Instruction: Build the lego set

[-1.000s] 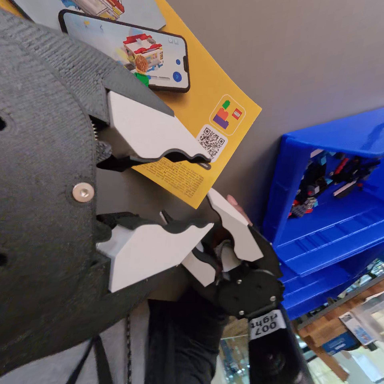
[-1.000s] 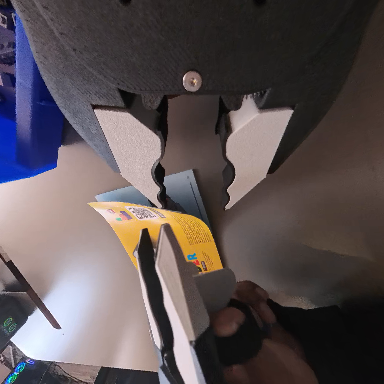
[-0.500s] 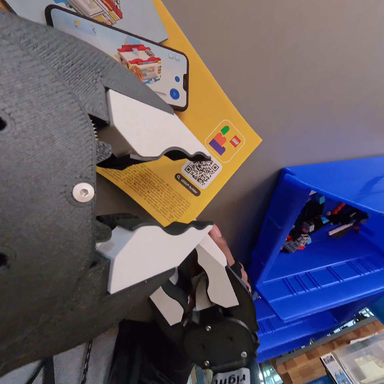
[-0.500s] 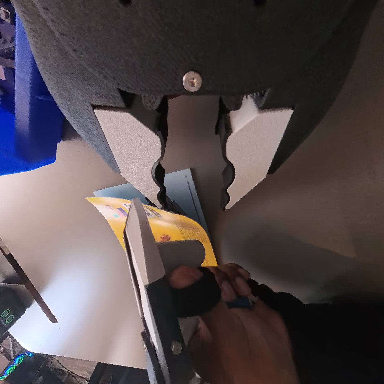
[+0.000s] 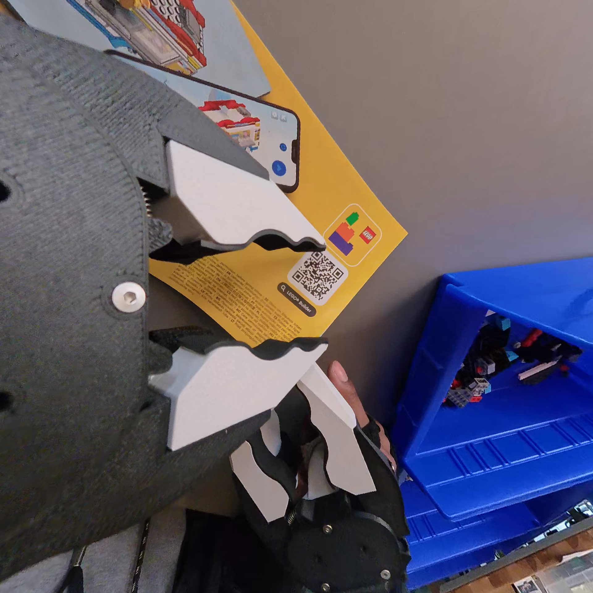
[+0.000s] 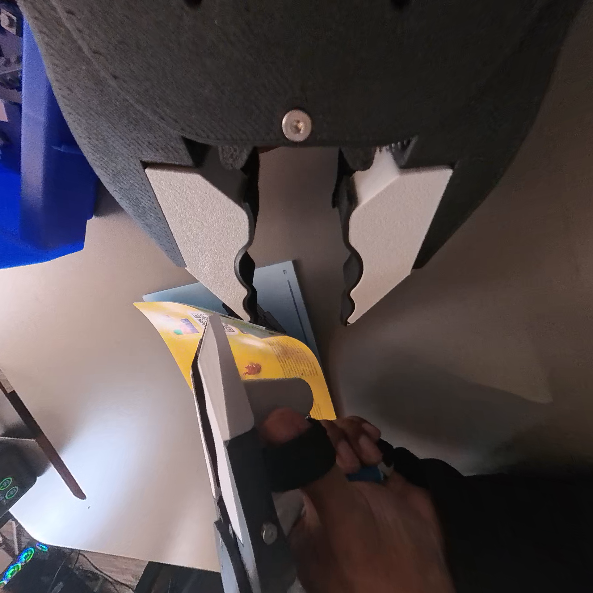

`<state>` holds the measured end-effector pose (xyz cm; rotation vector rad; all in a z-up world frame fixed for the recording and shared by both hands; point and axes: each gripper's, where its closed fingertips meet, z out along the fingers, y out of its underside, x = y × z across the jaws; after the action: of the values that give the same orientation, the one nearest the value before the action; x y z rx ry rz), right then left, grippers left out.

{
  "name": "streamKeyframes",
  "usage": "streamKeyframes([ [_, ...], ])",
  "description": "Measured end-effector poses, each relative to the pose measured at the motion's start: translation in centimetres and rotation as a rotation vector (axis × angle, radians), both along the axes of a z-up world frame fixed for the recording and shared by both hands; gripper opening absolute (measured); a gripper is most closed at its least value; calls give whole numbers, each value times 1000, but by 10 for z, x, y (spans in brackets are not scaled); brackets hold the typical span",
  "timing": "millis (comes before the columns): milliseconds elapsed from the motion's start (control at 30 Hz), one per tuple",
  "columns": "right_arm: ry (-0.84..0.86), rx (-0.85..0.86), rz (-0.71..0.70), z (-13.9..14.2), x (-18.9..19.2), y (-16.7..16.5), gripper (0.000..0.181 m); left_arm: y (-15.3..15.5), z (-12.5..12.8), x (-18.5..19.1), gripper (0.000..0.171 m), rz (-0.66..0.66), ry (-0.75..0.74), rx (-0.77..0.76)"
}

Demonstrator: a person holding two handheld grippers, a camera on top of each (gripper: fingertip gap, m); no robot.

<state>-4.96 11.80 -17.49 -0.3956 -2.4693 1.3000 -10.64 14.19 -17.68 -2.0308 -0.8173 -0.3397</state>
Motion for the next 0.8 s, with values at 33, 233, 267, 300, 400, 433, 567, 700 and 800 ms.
streamKeyframes([
  [33,0,-1,1,0,0,0,57,-1,0,0,53,1,1,0],
  [233,-7,-5,-1,0,0,1,56,-5,1,-3,50,6,7,-3],
  [267,-9,-6,-2,0,0,1,56,-5,0,-3,50,5,8,-7],
  [300,-11,-7,-4,0,0,2,56,-6,0,-3,49,6,10,-10],
  [400,-24,1,-13,-1,-1,4,56,-7,-3,-4,49,4,18,-26],
  [433,-33,14,-15,-4,0,6,56,-8,-4,-4,49,1,21,-33],
  [567,-59,94,-33,-16,0,17,58,-8,-8,-3,49,-8,32,-58],
  [700,-90,134,-57,-21,0,30,59,-8,-11,-1,49,-17,35,-70],
  [800,-102,86,-66,-12,-1,32,59,-8,-12,-2,49,-17,38,-74],
])
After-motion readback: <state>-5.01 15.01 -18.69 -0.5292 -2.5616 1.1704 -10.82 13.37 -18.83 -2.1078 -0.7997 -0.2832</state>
